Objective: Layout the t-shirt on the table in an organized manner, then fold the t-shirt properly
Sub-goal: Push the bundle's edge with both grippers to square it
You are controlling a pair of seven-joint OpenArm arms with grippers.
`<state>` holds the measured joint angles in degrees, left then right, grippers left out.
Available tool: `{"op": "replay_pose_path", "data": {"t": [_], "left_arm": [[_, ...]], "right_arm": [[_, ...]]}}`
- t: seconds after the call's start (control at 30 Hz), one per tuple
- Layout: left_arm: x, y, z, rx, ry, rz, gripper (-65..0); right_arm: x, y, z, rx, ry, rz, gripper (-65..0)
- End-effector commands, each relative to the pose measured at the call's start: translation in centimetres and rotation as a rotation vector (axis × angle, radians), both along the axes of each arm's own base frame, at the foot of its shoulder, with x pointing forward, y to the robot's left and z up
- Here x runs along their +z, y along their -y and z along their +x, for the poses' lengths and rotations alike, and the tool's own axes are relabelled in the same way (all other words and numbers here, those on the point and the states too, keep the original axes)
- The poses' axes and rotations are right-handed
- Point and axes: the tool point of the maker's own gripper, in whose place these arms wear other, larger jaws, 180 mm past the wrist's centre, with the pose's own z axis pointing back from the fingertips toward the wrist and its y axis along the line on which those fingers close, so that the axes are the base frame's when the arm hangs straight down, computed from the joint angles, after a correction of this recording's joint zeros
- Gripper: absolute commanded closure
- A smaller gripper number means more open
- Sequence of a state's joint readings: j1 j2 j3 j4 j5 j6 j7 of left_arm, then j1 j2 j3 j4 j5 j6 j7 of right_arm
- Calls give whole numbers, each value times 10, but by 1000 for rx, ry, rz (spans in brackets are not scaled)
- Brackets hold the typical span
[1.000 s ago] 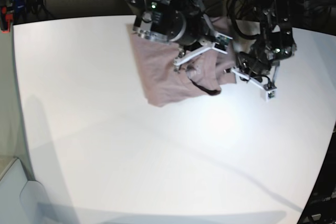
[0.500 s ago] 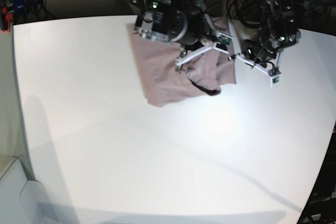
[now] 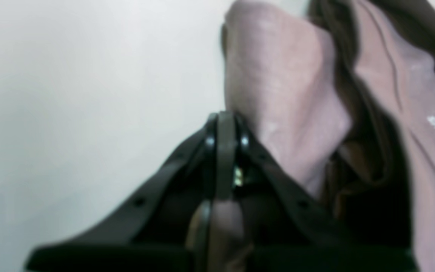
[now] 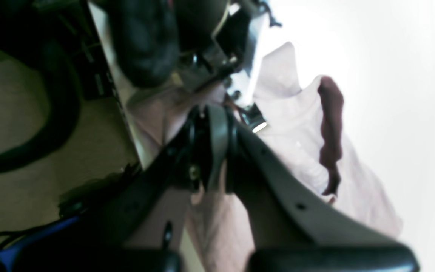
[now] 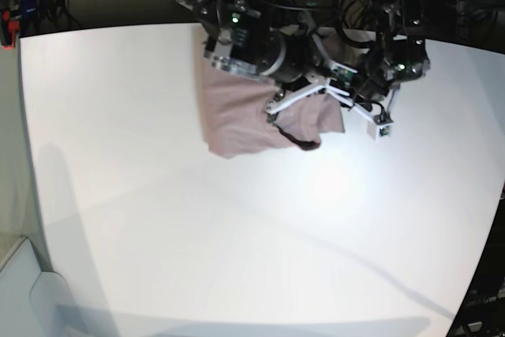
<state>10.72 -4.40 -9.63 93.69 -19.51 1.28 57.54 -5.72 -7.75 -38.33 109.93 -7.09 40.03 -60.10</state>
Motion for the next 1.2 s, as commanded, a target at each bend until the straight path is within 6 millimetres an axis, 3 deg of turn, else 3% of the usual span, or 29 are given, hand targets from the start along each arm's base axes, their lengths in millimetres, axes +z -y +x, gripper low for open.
{"op": "replay_pose_path", "data": {"t": [0.0, 0.2, 0.5, 0.63, 0.9, 1.1, 1.17], "left_arm": [[-10, 0, -16, -15, -79, 12, -1], [-5, -3, -7, -13, -57, 19, -1], [-1, -4, 3, -12, -35, 21, -1], [-9, -5, -1, -9, -61, 20, -1], [-8, -5, 0, -8, -55, 19, -1], [-6, -4, 0, -10, -53, 16, -1], [-6, -5, -1, -9, -55, 16, -1]], "right_arm": [[24, -13, 4, 7, 38, 87, 0], [25, -13, 3, 9, 39, 85, 0], [35, -49, -37, 176, 57, 107, 0], [36, -53, -39, 193, 64, 108, 0], [-8, -54, -34, 219, -7, 3, 0], [-5, -57, -32, 222, 3, 25, 0], [-4, -57, -31, 222, 8, 27, -27]]}}
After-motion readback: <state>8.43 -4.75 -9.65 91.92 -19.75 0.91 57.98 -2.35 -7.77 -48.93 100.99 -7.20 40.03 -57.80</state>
